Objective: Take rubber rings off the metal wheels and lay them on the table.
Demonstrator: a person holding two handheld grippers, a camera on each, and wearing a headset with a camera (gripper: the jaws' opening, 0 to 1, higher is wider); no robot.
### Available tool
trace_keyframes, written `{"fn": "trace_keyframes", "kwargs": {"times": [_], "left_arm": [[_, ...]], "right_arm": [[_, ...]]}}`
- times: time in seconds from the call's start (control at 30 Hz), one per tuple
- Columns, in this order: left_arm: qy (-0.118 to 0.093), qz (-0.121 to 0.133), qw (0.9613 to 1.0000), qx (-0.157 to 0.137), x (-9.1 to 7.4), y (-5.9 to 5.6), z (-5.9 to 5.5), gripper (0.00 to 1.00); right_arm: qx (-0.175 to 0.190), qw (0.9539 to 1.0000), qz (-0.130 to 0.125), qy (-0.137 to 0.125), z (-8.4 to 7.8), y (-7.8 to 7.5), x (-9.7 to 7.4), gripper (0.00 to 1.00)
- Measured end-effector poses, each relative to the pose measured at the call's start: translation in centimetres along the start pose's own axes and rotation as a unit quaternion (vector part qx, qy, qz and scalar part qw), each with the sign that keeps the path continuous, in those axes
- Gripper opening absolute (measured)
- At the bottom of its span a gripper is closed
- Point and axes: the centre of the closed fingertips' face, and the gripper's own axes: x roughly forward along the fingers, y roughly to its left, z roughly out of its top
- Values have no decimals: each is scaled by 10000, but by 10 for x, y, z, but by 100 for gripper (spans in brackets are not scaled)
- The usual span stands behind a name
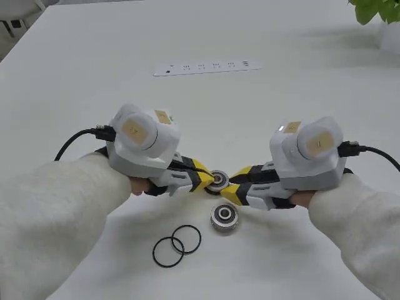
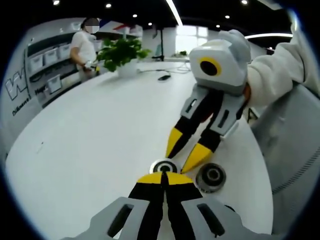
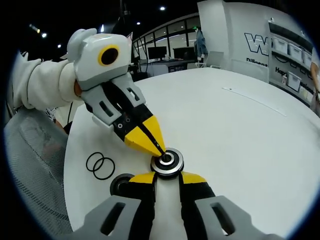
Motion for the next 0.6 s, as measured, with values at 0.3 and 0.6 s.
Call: {"fn": "trace_keyframes", "kwargs": {"times": [0.3,0.6], "left_arm": [[-31,-8,10000,1,0,1,0,1],[-19,20,10000,45,1,0,-1,1]], "right_arm": [[115,9998,-101,92,-5,-7,-1,4],[213,9991,-331,162,-2,-13,-3,0]]}}
